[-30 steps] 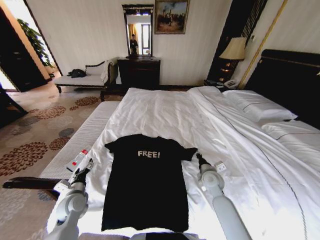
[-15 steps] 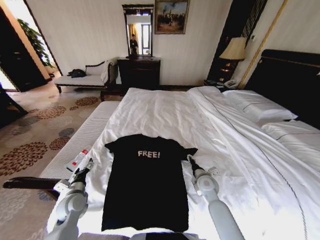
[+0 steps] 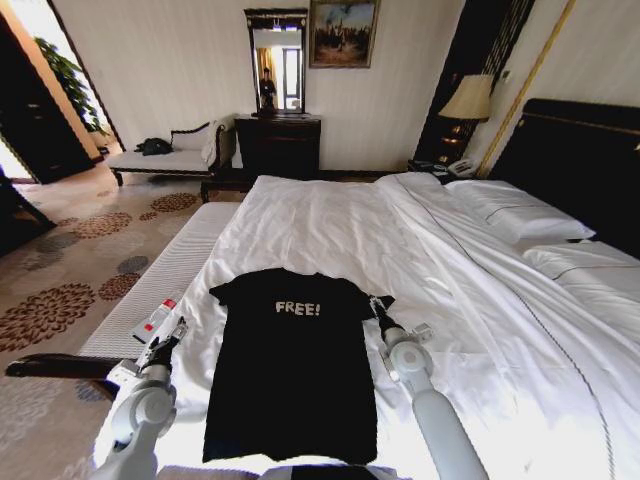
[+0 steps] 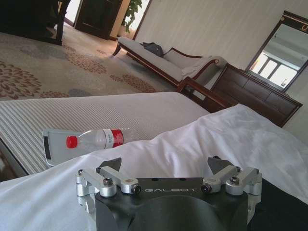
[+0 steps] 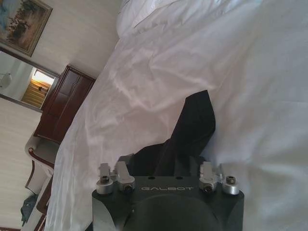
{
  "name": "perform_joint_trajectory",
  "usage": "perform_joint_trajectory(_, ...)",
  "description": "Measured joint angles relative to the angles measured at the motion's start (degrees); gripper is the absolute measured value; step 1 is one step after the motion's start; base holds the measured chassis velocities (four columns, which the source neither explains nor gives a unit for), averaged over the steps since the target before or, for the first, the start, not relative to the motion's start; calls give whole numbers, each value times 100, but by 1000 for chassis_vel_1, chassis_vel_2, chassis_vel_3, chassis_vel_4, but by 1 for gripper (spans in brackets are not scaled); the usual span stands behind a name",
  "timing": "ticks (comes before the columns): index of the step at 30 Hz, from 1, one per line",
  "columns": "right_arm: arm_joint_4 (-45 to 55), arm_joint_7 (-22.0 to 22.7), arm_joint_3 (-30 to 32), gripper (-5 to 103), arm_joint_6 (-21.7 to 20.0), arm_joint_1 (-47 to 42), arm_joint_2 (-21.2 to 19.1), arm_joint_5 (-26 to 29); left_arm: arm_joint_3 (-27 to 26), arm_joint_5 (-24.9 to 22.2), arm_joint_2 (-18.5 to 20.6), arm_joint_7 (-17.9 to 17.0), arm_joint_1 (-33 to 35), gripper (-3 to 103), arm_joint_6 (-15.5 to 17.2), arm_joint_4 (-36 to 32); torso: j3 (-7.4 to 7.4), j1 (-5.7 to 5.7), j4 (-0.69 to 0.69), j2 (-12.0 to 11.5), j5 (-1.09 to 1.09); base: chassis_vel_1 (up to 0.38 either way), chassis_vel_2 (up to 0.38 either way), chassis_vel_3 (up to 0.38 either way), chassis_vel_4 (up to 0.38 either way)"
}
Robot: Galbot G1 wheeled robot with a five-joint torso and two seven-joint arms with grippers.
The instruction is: Fold the clothes on the bed.
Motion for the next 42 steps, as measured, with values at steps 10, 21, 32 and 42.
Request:
perform_joint_trajectory(10,54,2,38,25,-2,-74,-20,-36,-19,-4,-16,-13,14,100,0,-25,0,0,0,0,0,0,0,0,0)
perform_joint_trajectory(21,274,26,46,1,-25,-291,-63,-25,-14,1,-30,-20,10,100,0,-28,0,0,0,0,0,0,0,0,0)
perform_joint_trajectory(32,782,373,267,0,-67,-700,-137,91,-71,-34,2,-27,18,100,0,2,0,0,0,0,0,0,0,0,0)
perform_joint_trajectory(42,430,354,276,20,-67,-704,-81,-8,-70,-27,-19,-32,30,100,0,-2,0,0,0,0,1,0,0,0,0)
